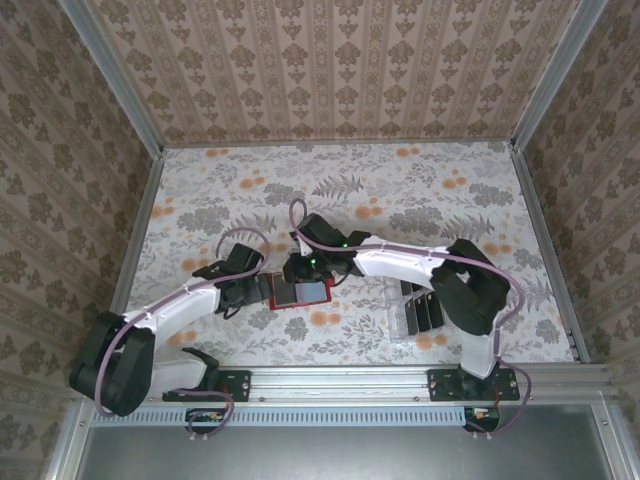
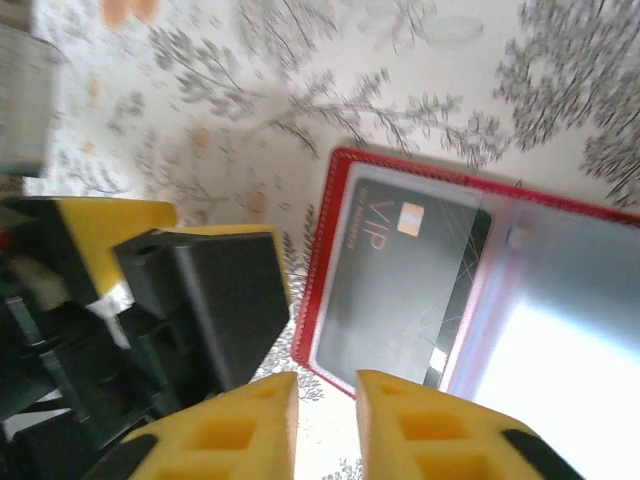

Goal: Put the credit cards into the card holder

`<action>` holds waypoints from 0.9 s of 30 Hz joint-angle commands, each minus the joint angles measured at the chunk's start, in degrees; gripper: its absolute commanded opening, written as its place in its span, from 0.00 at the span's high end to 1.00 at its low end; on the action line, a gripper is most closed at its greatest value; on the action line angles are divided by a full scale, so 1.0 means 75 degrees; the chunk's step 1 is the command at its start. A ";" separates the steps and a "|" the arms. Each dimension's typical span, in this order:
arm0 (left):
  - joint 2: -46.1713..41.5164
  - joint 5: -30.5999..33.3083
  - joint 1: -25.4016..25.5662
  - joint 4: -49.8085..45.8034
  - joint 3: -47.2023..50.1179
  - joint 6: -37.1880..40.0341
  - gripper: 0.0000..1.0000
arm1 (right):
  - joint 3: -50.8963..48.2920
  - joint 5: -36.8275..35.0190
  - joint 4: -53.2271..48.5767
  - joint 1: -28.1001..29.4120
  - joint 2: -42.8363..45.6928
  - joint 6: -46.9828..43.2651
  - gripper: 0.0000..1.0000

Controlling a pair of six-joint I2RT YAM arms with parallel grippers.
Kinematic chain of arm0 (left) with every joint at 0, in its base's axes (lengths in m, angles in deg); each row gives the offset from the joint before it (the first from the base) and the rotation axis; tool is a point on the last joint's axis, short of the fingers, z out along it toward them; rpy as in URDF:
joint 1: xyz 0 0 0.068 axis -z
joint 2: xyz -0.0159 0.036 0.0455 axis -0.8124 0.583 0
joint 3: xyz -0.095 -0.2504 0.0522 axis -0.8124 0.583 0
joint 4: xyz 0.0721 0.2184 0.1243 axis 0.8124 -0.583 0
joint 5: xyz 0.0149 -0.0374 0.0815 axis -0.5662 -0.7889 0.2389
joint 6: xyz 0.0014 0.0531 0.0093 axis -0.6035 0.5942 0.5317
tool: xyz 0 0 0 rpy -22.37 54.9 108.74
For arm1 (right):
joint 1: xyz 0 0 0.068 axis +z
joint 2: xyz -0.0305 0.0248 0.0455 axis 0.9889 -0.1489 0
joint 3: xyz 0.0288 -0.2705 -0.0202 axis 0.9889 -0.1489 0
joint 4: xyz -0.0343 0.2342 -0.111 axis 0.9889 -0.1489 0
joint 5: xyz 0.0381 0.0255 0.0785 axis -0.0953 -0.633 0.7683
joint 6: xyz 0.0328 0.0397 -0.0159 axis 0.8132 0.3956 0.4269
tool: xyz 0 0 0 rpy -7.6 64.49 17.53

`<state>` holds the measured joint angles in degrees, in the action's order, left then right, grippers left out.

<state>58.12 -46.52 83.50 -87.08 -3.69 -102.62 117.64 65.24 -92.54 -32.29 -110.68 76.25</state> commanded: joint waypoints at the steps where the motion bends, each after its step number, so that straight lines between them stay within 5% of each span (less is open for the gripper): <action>1: -0.0354 -0.0126 -0.0004 -0.0173 -0.0234 0.0160 0.00 | -0.0355 -0.0352 -0.0561 -0.0166 0.0466 -0.0214 0.70; 15: -0.0470 -0.0048 0.0191 -0.0275 -0.0258 0.0003 0.00 | -0.2705 -0.0716 0.0056 -0.0039 0.1703 0.1048 0.65; 27: -0.0330 -0.0077 0.0280 -0.0146 -0.0178 -0.0069 0.00 | -0.2476 -0.0634 0.0392 0.0022 0.1167 0.1153 0.65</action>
<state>55.35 -46.80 85.12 -87.82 -4.34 -102.56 97.29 61.39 -90.14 -32.40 -100.34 84.07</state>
